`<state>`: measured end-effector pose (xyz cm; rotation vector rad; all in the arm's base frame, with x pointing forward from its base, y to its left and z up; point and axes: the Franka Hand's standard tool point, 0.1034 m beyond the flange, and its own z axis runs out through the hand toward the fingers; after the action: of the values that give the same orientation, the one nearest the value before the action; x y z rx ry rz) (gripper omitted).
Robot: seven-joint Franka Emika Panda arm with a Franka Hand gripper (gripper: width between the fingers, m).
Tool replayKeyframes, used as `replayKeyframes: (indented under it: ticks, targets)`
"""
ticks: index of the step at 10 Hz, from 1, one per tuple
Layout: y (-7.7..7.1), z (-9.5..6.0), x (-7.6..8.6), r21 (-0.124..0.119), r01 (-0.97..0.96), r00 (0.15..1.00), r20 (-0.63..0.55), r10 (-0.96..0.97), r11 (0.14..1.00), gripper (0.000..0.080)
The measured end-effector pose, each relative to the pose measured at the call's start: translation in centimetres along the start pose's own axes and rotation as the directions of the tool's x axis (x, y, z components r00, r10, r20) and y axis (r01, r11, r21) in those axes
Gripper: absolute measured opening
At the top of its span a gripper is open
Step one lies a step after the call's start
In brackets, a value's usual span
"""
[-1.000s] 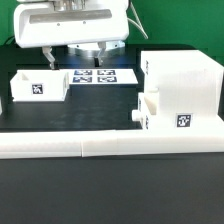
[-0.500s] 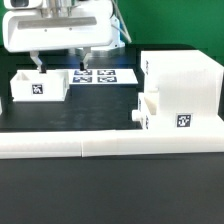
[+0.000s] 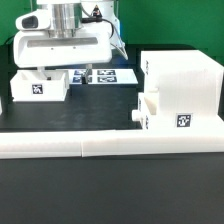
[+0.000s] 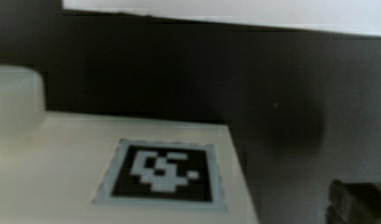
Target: Assemble drawer
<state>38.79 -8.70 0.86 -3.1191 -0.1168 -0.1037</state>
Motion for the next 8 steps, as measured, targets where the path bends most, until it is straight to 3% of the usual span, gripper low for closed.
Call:
replayKeyframes:
  ticks: [5, 7, 8]
  targets:
    - [0.01, 0.42, 0.35, -0.002, 0.002, 1.000, -0.007, -0.002, 1.000, 0.0622]
    - [0.01, 0.42, 0.35, -0.002, 0.002, 1.000, -0.007, -0.003, 1.000, 0.0268]
    - [0.01, 0.42, 0.35, -0.002, 0.003, 1.000, -0.007, -0.003, 1.000, 0.0132]
